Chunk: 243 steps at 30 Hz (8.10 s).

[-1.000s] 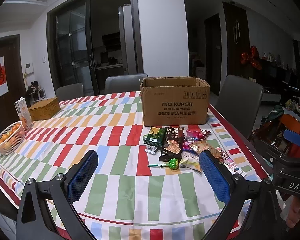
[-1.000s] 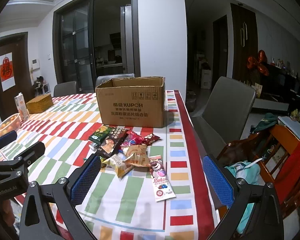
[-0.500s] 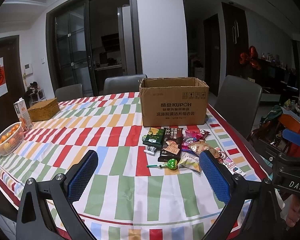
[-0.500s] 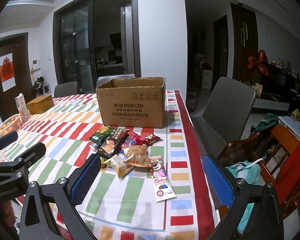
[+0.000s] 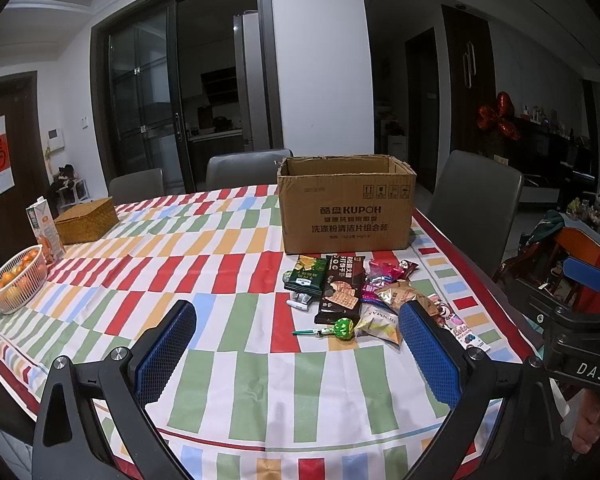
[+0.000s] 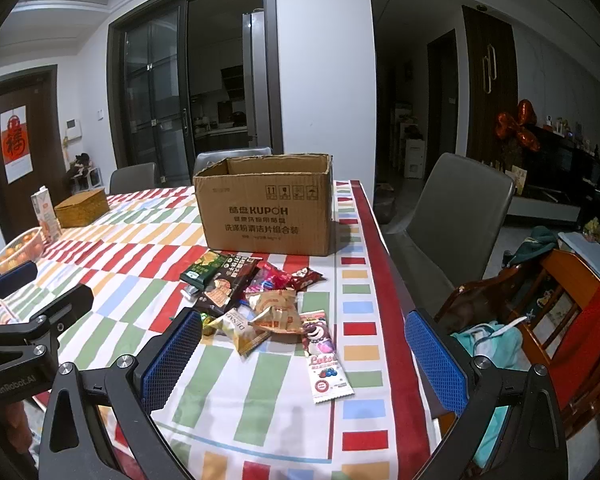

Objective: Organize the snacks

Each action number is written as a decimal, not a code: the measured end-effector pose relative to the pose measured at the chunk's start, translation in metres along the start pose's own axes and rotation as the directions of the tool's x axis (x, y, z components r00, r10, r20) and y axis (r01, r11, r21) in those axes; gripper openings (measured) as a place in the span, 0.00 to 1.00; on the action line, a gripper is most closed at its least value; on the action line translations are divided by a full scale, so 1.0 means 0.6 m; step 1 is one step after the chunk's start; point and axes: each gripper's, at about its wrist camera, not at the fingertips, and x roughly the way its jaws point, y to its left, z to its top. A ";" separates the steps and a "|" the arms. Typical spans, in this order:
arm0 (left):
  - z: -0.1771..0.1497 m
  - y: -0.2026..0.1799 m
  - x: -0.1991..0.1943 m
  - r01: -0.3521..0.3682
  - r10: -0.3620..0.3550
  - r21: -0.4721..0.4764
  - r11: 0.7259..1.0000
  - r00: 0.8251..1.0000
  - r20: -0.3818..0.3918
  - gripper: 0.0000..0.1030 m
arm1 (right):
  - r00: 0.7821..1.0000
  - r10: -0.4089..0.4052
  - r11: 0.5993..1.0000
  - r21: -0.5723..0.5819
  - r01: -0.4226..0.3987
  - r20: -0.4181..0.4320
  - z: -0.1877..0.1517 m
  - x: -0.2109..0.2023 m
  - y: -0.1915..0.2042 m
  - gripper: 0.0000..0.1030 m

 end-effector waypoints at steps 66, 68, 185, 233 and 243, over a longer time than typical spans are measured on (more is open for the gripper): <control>-0.027 -0.047 0.187 0.131 -0.101 0.177 0.975 0.980 -0.173 0.63 | 0.969 0.143 0.990 0.015 -0.143 -0.202 -0.003 0.206 0.005 0.77; -0.033 -0.051 0.200 0.147 -0.111 0.192 0.970 0.976 -0.190 0.61 | 0.966 0.148 0.989 0.016 -0.149 -0.213 -0.002 0.222 0.007 0.75; 0.302 -0.050 0.311 0.122 -0.096 0.186 0.975 0.985 -0.145 0.85 | 0.971 0.175 0.978 -0.086 -0.191 -0.165 0.283 0.327 -0.013 0.61; -0.030 -0.121 0.308 0.221 -0.195 -0.003 0.975 0.857 -0.478 0.68 | 0.926 0.108 0.987 -0.071 -0.142 -0.361 -0.028 0.252 -0.053 0.61; -0.038 -0.125 0.330 0.214 -0.209 -0.048 0.976 0.836 -0.507 0.50 | 0.908 0.112 0.987 -0.062 -0.149 -0.404 -0.042 0.289 -0.049 0.51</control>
